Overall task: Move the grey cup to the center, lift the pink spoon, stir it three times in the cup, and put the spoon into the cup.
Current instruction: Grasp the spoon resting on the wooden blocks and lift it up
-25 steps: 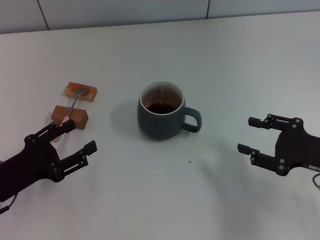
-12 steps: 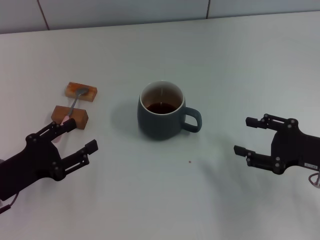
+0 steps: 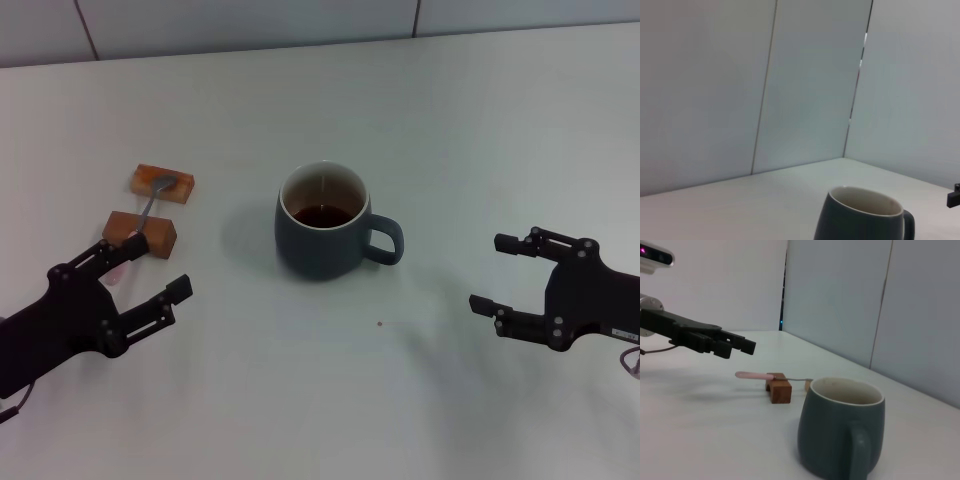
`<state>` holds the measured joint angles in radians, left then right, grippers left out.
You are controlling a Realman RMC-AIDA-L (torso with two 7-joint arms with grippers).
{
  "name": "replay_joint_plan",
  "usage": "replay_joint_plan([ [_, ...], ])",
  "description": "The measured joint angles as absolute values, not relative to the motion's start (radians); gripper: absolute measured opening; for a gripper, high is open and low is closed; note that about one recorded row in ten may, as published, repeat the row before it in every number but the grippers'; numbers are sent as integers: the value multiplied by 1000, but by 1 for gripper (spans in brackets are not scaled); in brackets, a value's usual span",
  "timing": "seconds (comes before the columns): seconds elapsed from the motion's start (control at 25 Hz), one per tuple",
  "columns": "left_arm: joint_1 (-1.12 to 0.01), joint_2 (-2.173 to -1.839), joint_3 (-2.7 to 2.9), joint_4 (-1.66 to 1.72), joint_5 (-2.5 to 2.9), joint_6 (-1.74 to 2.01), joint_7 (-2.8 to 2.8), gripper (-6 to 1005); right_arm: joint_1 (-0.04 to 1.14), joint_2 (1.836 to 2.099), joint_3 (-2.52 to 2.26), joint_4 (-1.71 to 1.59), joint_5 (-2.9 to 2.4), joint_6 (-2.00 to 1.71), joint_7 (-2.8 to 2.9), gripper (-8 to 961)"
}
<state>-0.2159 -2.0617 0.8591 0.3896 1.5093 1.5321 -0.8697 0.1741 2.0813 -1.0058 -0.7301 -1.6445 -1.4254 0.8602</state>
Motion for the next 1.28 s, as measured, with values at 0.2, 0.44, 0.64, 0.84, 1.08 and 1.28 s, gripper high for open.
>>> replay_joint_plan([
  [0.2,-207,-2062,848,390,1509,1541,-869,796,173,2083,-1002,-730,-1636,-1428,848,756],
  [0.44,-203,-2064,837,389,1500,1557,-922,796,174,2083,-1003,-732,-1635,-1424,848,756],
  [0.64,-210,-2063,717,357,1393,1678,-1308,796,178,2083,-1003,-734,-1635,-1423,848,756],
  [0.84,-209,-2063,665,340,1349,1718,-1533,796,180,2081,-1003,-744,-1635,-1423,848,756],
  [1.08,-193,-2060,609,233,1336,1702,-1739,796,184,2079,-1005,-750,-1639,-1424,848,756],
  [1.28,-170,-2064,588,180,1335,1694,-1818,796,198,2075,-1007,-750,-1642,-1424,853,756],
])
